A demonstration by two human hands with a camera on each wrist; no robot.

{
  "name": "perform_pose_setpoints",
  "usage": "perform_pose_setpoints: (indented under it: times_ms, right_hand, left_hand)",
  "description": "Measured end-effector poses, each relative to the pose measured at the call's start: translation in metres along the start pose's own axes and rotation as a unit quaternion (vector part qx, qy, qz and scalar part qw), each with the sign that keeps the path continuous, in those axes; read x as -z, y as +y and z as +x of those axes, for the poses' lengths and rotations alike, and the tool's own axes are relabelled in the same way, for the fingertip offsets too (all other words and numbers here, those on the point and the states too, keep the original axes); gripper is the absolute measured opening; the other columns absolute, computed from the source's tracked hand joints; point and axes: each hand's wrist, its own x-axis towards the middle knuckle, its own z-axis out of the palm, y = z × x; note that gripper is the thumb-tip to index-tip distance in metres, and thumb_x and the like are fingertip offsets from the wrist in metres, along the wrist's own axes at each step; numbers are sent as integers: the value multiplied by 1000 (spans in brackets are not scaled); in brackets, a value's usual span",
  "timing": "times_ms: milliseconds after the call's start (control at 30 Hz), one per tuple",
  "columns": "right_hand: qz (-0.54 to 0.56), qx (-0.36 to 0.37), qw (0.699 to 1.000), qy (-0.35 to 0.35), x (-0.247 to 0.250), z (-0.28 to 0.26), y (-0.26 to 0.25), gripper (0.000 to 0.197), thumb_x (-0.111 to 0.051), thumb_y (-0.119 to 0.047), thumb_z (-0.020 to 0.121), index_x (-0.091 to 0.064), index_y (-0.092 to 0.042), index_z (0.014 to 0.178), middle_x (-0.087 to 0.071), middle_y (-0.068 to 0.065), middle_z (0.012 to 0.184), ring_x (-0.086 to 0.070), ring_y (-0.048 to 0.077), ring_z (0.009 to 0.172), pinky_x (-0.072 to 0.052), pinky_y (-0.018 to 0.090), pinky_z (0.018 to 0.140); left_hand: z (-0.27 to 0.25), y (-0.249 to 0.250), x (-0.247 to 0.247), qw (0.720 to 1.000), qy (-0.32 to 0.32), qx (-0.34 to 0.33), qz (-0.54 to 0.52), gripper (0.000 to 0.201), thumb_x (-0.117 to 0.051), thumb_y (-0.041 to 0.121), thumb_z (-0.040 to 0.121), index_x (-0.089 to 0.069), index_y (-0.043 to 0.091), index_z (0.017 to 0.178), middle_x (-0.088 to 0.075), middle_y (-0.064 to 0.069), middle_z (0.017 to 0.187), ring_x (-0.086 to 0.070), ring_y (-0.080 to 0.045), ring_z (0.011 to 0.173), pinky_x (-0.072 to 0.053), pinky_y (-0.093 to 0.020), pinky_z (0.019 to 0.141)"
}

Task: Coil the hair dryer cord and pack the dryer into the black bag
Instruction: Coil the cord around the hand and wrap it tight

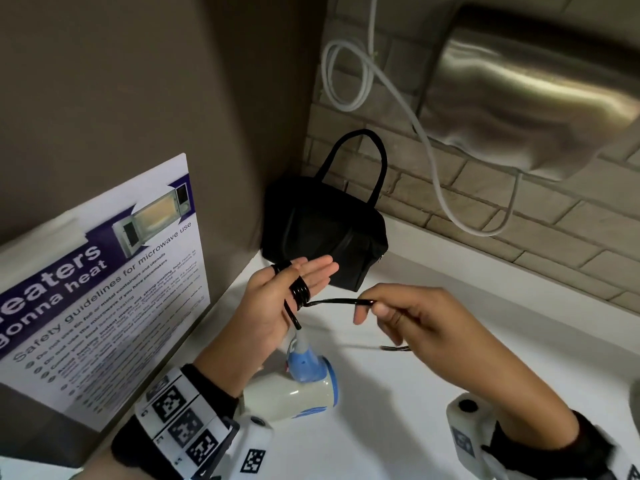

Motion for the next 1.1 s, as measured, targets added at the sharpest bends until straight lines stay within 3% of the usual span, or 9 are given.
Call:
perform_pose_setpoints:
  times_ms: [167, 267, 367, 500, 633, 767, 933, 1000, 1100]
  right_hand:
    - [-28, 43, 998, -36, -2, 4, -10, 22, -48, -22, 94, -68, -28, 91, -51, -18, 65, -52, 6, 64, -35, 8, 61]
    - [-24, 51, 998, 21, 5, 16, -10, 19, -52, -23, 92, -71, -21, 90, -60, -14, 77, -57, 6, 73, -41, 12, 66]
    - [-35, 23, 996, 78, 15, 31, -4, 13, -62, -20, 88, -73, -19, 83, -61, -8, 82, -59, 5, 80, -40, 10, 70]
    - [-52, -16, 992, 117, 17, 47, 10, 12, -64, -18, 87, -72, -23, 79, -62, -3, 85, -58, 6, 80, -43, 16, 69]
    - [-36, -72, 983, 167, 8, 58, 46, 8, -69, -28, 83, -73, -26, 77, -61, -4, 79, -53, -2, 63, -36, 9, 59]
    - [-24, -116, 979, 166, -14, 58, 78, 12, -67, -32, 84, -71, -30, 73, -62, -12, 69, -56, -3, 62, -37, 10, 58]
    - [18, -166, 985, 36, -64, 35, 90, 50, -58, -1, 88, -68, -44, 64, -61, -30, 62, -57, -15, 67, -42, 10, 65]
    - [-16, -138, 990, 11, -85, 25, 90, 28, -55, -2, 89, -74, -22, 90, -56, -29, 94, -53, -13, 87, -39, 6, 76]
    - [-60, -107, 992, 8, -99, 16, 91, 17, -54, -21, 93, -69, -21, 87, -50, -37, 62, -53, -9, 65, -33, 9, 60]
  left_hand:
    - [-4, 3, -4, 997, -27, 3, 67, 26, -34, 2, 100, -45, -12, 120, -69, -25, 107, -70, -31, 97, -53, -36, 92]
    - [-14, -5, -10, 982, -82, 64, 155, 24, -39, 5, 99, -59, -6, 109, -76, -10, 84, -73, -17, 79, -55, -20, 76]
    - [-21, -8, -10, 947, -194, 159, 199, 36, -45, 15, 98, -47, -13, 120, -70, -23, 108, -69, -35, 98, -54, -31, 88]
    - [-27, -2, -5, 912, -285, 209, 207, 48, -35, 29, 100, -49, -11, 123, -69, -23, 112, -70, -31, 87, -48, -42, 98]
    - [-31, -1, -1, 924, -288, 199, 155, 60, -33, 46, 94, -60, -1, 120, -70, -19, 110, -70, -24, 80, -39, -51, 105]
    - [-36, 1, -7, 927, -299, 182, 137, 46, -41, 33, 94, -61, -1, 118, -71, -18, 108, -71, -22, 77, -40, -50, 104]
    - [-35, 6, -16, 942, -299, 116, 104, 33, -45, 14, 93, -62, 0, 118, -70, -18, 110, -70, -20, 79, -51, -35, 92]
    - [-35, 7, -18, 945, -294, 99, 105, 32, -43, 9, 94, -60, 0, 121, -69, -19, 113, -70, -24, 89, -51, -32, 89]
    - [-33, 8, -20, 954, -270, 76, 100, 34, -39, 7, 96, -54, 0, 125, -68, -16, 119, -68, -26, 103, -40, -40, 91]
